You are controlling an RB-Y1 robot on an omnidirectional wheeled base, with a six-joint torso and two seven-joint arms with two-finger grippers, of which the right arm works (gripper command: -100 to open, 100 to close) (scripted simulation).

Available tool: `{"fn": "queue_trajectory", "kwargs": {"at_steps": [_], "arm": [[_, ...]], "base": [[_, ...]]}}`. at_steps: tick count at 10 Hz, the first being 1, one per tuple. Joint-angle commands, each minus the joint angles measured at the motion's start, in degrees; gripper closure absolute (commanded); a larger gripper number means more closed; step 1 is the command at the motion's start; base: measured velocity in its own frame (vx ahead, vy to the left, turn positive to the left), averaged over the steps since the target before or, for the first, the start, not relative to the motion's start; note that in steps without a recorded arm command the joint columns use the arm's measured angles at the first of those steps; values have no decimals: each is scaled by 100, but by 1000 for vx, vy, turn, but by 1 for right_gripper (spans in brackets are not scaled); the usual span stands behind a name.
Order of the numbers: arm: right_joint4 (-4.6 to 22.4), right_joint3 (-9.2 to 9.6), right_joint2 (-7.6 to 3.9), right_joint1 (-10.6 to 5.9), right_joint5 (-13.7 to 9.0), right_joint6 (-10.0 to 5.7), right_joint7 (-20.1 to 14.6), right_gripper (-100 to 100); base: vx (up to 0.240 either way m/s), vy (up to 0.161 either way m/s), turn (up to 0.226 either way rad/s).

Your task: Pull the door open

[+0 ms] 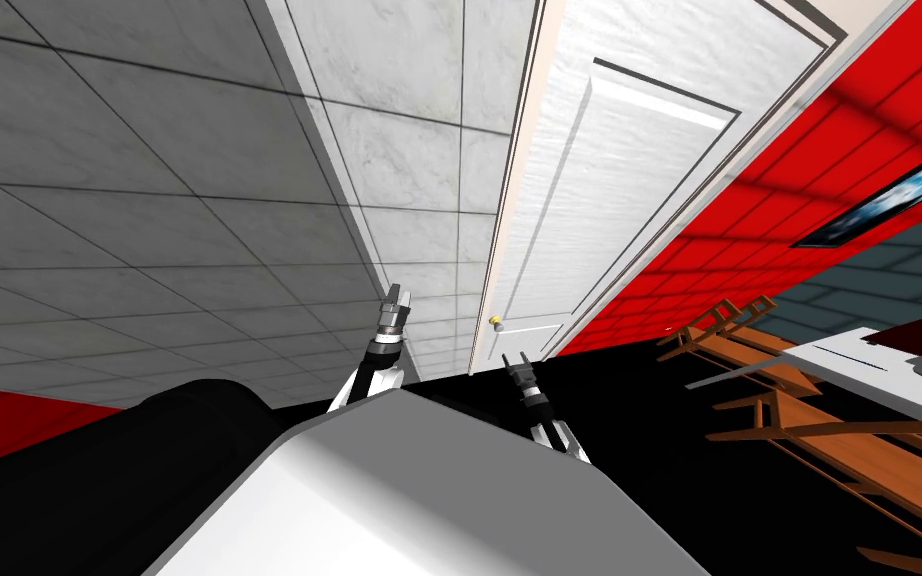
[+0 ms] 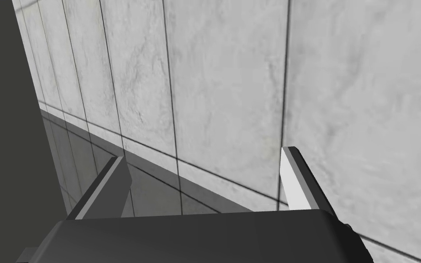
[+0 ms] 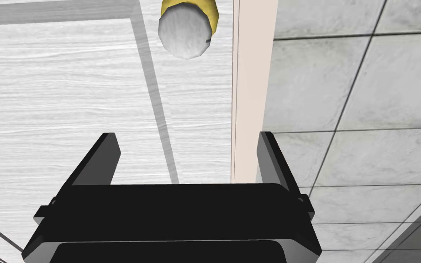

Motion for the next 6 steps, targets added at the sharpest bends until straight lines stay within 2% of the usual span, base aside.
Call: {"fn": "queue_trajectory", "kwargs": {"at_steps": [1, 3, 4, 6], "arm": [[188, 3, -27, -48, 57, -51, 134, -100], [410, 3, -48, -122, 117, -104, 272, -100], [313, 6, -37, -97, 98, -68, 214, -100], [464, 56, 157, -257, -74, 77, 509, -100]], "base": [[105, -9, 12], [86, -10, 8], [35, -3, 3], [90, -3, -56]]}}
